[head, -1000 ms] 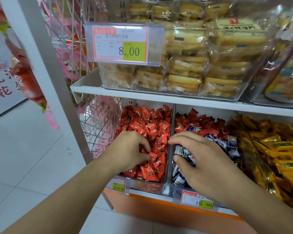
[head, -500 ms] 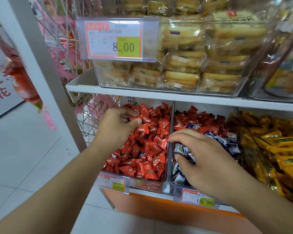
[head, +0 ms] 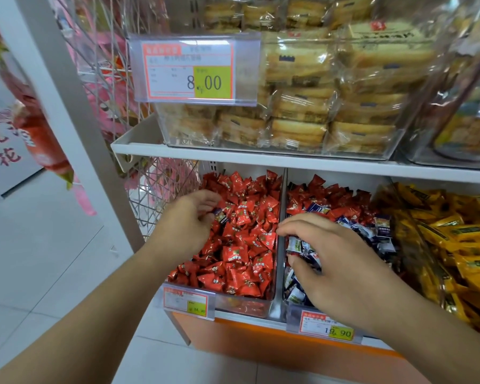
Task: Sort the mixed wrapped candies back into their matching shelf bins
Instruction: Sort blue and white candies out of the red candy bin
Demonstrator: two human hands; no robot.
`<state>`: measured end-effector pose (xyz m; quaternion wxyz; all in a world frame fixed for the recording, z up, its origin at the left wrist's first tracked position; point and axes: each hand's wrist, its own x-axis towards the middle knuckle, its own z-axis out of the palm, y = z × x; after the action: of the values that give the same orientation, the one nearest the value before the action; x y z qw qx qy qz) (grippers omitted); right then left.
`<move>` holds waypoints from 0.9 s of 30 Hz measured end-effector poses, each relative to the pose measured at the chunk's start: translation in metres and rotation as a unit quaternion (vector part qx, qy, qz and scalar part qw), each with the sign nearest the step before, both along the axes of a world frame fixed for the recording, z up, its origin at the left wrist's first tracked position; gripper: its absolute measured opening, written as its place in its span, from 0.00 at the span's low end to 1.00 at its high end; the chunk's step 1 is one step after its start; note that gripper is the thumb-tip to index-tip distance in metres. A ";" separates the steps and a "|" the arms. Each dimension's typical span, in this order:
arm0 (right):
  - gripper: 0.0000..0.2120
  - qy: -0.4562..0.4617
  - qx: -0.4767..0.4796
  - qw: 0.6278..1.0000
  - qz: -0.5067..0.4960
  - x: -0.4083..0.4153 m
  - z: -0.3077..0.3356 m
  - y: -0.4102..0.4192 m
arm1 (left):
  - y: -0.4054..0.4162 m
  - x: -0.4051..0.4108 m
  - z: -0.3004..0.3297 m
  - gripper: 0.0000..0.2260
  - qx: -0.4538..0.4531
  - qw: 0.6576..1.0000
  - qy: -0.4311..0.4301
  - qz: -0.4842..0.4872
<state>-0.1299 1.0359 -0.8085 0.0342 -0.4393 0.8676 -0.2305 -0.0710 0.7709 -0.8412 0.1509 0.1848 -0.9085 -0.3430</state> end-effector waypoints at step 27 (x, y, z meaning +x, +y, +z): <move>0.19 -0.007 0.004 1.000 0.003 0.003 0.003 0.004 | 0.010 0.005 -0.009 0.05 -0.178 0.981 -0.079 0.004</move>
<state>-0.1267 1.0402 -0.8054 0.0429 -0.4398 0.8670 -0.2301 -0.0664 0.7813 -0.8499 0.1101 0.1850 -0.9634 -0.1594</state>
